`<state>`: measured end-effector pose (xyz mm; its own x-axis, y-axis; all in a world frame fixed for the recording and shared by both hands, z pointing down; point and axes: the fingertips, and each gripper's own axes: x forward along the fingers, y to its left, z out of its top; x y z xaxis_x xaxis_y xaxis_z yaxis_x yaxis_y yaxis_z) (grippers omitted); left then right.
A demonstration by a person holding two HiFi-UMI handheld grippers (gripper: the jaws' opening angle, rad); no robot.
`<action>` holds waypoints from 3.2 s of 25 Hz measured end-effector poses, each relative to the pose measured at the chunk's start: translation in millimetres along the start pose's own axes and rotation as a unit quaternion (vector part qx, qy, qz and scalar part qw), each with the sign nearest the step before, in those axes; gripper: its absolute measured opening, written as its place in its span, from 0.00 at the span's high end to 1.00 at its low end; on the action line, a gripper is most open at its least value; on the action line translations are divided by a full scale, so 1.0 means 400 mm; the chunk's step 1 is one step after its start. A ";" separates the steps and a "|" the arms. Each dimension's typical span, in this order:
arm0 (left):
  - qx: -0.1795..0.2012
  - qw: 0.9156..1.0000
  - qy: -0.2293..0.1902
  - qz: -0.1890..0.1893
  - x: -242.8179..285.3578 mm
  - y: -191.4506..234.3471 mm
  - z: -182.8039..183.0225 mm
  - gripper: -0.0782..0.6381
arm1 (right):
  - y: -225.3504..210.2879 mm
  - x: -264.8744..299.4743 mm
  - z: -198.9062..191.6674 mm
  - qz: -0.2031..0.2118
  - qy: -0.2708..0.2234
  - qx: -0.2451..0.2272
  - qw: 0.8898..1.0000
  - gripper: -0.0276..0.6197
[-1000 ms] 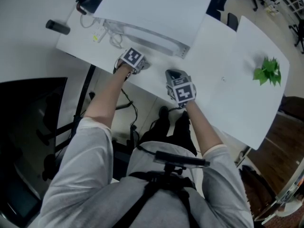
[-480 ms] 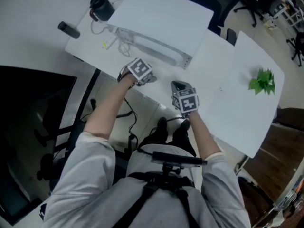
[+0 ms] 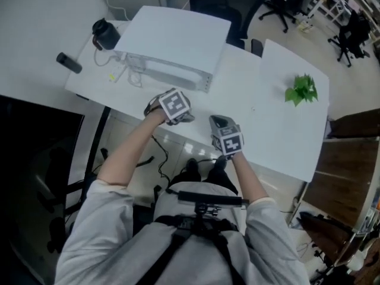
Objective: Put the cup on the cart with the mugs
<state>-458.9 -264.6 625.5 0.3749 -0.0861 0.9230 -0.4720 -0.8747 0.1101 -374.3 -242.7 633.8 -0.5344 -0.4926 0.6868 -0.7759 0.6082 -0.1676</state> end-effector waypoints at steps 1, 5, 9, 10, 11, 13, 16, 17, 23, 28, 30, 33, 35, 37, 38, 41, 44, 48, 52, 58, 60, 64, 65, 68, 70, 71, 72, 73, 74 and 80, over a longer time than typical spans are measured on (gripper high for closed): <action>0.023 0.999 -0.041 -0.027 0.016 -0.040 0.066 0.28 | -0.021 -0.026 -0.009 -0.012 -0.006 0.010 1.000 0.95; 0.087 0.993 -0.048 -0.058 0.038 -0.136 0.170 0.28 | -0.097 -0.122 -0.055 -0.054 -0.033 0.054 0.997 0.95; 0.137 0.986 -0.039 -0.082 0.075 -0.231 0.269 0.28 | -0.185 -0.223 -0.117 -0.098 -0.050 0.099 0.989 0.95; 0.150 0.984 -0.037 -0.090 0.087 -0.260 0.293 0.28 | -0.207 -0.250 -0.139 -0.109 -0.054 0.111 0.986 0.95; 0.163 0.981 -0.034 -0.095 0.099 -0.287 0.317 0.28 | -0.230 -0.277 -0.161 -0.120 -0.057 0.121 0.984 0.95; 0.188 0.977 -0.025 -0.099 0.121 -0.337 0.360 0.28 | -0.275 -0.335 -0.205 -0.142 -0.067 0.138 0.978 0.95; 0.213 0.971 -0.014 -0.112 0.155 -0.422 0.422 0.28 | -0.336 -0.426 -0.272 -0.170 -0.079 0.166 0.968 0.95; 0.221 0.968 -0.013 -0.116 0.166 -0.456 0.447 0.28 | -0.355 -0.460 -0.295 -0.178 -0.082 0.174 0.965 0.95; 0.280 0.951 0.001 -0.129 0.241 -0.691 0.608 0.28 | -0.477 -0.679 -0.455 -0.222 -0.105 0.218 0.944 0.95; 0.315 0.939 0.011 -0.139 0.303 -0.894 0.727 0.28 | -0.563 -0.867 -0.595 -0.252 -0.118 0.237 0.931 0.95; 0.330 0.932 0.003 -0.152 0.324 -0.989 0.784 0.28 | -0.597 -0.945 -0.658 -0.267 -0.122 0.246 0.924 0.95; 0.354 0.921 0.002 -0.161 0.349 -1.114 0.857 0.28 | -0.639 -1.057 -0.745 -0.289 -0.127 0.257 0.913 0.95; 0.373 0.913 0.000 -0.167 0.366 -1.197 0.903 0.28 | -0.658 -1.128 -0.800 -0.304 -0.130 0.267 0.906 0.95; 0.397 0.901 -0.001 -0.177 0.384 -1.285 0.947 0.28 | -0.678 -1.201 -0.856 -0.322 -0.135 0.279 0.895 0.95; 0.410 0.894 -0.001 -0.182 0.394 -1.330 0.968 0.28 | -0.687 -1.239 -0.882 -0.332 -0.139 0.285 0.888 0.95; 0.447 0.873 0.006 -0.193 0.424 -1.451 1.022 0.28 | -0.708 -1.344 -0.952 -0.358 -0.149 0.306 0.870 0.95; 0.482 0.852 0.010 -0.206 0.443 -1.560 1.075 0.28 | -0.726 -1.430 -1.014 -0.381 -0.148 0.325 0.853 0.95; 0.519 0.823 0.024 -0.228 0.480 -1.665 1.121 0.28 | -0.757 -1.505 -1.083 -0.414 -0.157 0.350 0.825 0.95; 0.552 0.793 0.029 -0.255 0.524 -1.735 1.178 0.28 | -0.797 -1.548 -1.129 -0.440 -0.151 0.373 0.803 0.95; 0.588 0.762 0.038 -0.269 0.587 -1.770 1.296 0.28 | -0.898 -1.603 -1.163 -0.466 -0.158 0.405 0.771 0.95; 0.599 0.750 0.030 -0.280 0.590 -1.791 1.346 0.28 | -0.937 -1.633 -1.164 -0.479 -0.156 0.405 0.763 0.95; 0.621 0.733 0.027 -0.276 0.601 -1.797 1.422 0.28 | -0.999 -1.680 -1.158 -0.500 -0.152 0.400 0.753 0.95; 0.624 0.731 0.028 -0.276 0.603 -1.799 1.437 0.28 | -1.010 -1.688 -1.155 -0.503 -0.150 0.399 0.752 0.95; 0.630 0.725 0.031 -0.276 0.610 -1.807 1.473 0.28 | -1.037 -1.708 -1.142 -0.507 -0.146 0.391 0.754 0.95; 0.632 0.722 0.022 -0.281 0.609 -1.827 1.503 0.28 | -1.063 -1.730 -1.137 -0.512 -0.147 0.385 0.753 0.95; 0.632 0.719 0.014 -0.289 0.606 -1.844 1.515 0.28 | -1.075 -1.740 -1.138 -0.514 -0.146 0.383 0.753 0.95; 0.632 0.716 0.008 -0.297 0.604 -1.861 1.525 0.28 | -1.085 -1.749 -1.141 -0.515 -0.146 0.382 0.753 0.95; 0.631 0.715 0.009 -0.300 0.606 -1.869 1.533 0.28 | -1.096 -1.758 -1.143 -0.515 -0.146 0.382 0.754 0.95; 0.631 0.717 0.015 -0.297 0.613 -1.869 1.543 0.28 | -1.109 -1.767 -1.145 -0.514 -0.146 0.380 0.755 0.95; 0.619 0.733 0.035 -0.282 0.658 -1.893 1.647 0.28 | -1.222 -1.837 -1.165 -0.504 -0.151 0.365 0.768 0.95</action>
<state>522.8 60.7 542.1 0.1707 0.4415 0.8809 0.8426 -0.5289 0.1018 554.1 112.1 540.5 0.4933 -0.6732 0.5509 -0.7688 -0.6337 -0.0860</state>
